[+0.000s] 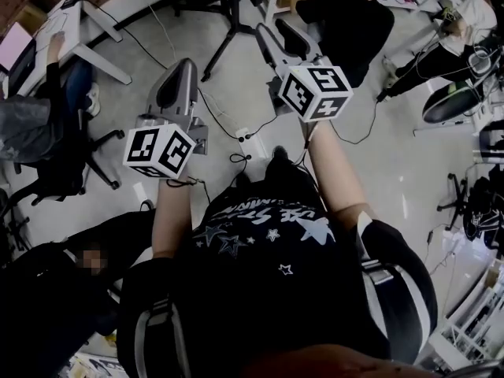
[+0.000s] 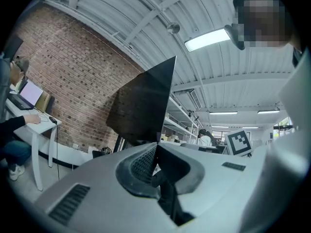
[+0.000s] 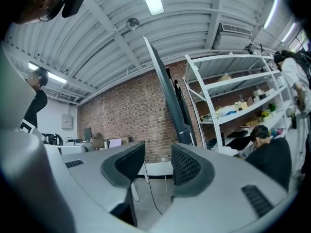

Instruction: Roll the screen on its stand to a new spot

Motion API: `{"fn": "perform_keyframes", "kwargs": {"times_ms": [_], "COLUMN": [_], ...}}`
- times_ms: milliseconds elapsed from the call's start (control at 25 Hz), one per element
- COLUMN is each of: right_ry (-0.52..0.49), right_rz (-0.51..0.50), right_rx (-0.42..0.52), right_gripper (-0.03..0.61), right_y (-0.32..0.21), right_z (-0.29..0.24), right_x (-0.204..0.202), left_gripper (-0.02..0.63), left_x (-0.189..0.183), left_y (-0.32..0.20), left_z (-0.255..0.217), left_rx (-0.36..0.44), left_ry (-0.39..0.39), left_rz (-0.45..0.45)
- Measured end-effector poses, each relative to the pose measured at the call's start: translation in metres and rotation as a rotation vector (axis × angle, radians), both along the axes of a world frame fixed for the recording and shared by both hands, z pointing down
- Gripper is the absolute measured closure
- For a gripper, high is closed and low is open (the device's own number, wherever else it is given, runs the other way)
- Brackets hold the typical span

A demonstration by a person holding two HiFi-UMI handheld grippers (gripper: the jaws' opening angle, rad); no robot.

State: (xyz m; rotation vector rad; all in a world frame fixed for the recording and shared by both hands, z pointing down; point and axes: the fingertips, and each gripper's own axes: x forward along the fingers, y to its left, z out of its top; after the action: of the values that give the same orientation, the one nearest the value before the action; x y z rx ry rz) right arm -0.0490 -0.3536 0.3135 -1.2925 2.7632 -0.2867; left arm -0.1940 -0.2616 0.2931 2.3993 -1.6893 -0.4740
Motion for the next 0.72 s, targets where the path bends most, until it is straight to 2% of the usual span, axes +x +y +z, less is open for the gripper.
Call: {"fn": "perform_keyframes", "kwargs": {"times_ms": [200,440,720], "right_ry": [0.019,0.046,0.011], "right_rz": [0.015,-0.003,-0.043], "right_rx": [0.022,0.093,0.156], "right_gripper": [0.400,0.355,0.293], "right_y": [-0.035,-0.080,-0.115], "right_z": [-0.007,-0.027,-0.064], "right_x": [-0.011,-0.025,-0.036], "left_gripper": [0.603,0.603,0.603], "left_x": [-0.012,-0.013,-0.010], "left_y": [-0.012,-0.038,-0.073], "left_z": [0.004,-0.002,-0.023], "left_rx": [-0.006,0.005,0.064], "left_ry": [0.013,-0.005,-0.028], "left_rz": [-0.048,-0.082,-0.116]}}
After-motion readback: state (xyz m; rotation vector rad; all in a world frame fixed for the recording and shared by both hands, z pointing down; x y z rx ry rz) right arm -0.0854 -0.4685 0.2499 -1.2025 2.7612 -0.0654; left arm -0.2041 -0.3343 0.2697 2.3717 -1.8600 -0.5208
